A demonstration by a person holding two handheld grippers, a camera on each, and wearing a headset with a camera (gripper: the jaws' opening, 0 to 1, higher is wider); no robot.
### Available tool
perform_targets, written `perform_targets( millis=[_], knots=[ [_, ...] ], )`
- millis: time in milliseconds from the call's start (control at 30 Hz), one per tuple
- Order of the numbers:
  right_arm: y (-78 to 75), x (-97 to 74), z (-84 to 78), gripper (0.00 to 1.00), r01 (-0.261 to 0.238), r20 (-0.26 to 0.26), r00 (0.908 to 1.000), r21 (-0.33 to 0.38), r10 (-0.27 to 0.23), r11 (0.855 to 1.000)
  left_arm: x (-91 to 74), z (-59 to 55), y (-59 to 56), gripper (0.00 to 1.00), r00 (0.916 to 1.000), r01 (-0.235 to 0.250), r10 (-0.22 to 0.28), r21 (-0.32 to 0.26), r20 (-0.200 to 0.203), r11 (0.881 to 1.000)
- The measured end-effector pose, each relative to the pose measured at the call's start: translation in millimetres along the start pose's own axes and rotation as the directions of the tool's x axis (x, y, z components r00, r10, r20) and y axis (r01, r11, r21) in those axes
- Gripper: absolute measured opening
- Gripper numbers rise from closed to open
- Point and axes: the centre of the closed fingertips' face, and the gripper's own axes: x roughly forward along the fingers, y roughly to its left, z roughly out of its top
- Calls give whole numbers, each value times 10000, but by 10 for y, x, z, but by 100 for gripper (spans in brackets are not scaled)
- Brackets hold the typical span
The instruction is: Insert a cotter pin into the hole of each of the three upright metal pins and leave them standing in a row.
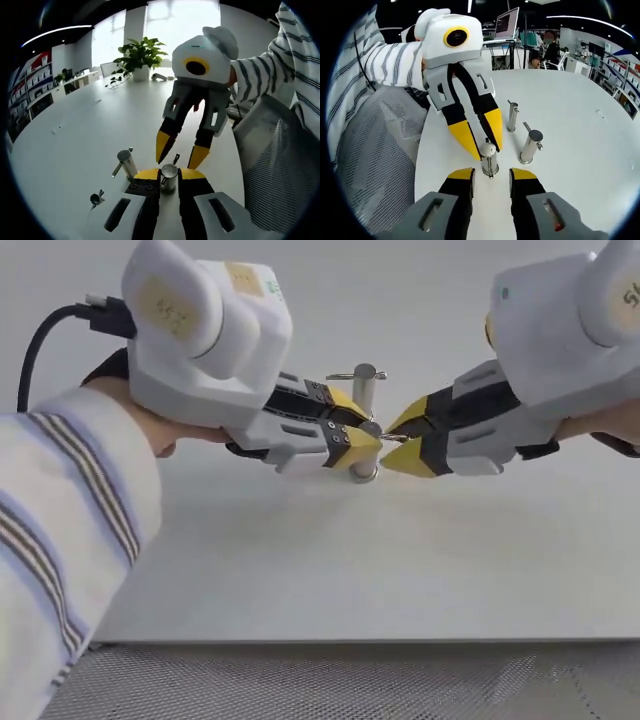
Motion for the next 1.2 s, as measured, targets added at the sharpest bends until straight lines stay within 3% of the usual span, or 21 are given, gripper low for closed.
perform_targets(
  millis=[233,433,933,1200],
  knots=[
    [-57,-107,-82,13,267,-156,9995,-375,-273,9989,4,-1,10,9,10000,-12,12,3,10,10000],
    [-31,-168,80,0,192,534,9984,-132,-185,9997,7,5,3,10,10000,-34,34,-21,13,10000],
    [39,-33,199,0,-54,334,9994,-1276,98,9918,-8,0,-22,10,10000,-83,83,52,-27,10000],
    [72,-46,210,0,-87,243,9996,-1723,131,9850,-15,-5,-10,10,9999,-142,142,-7,31,9999]
  ],
)
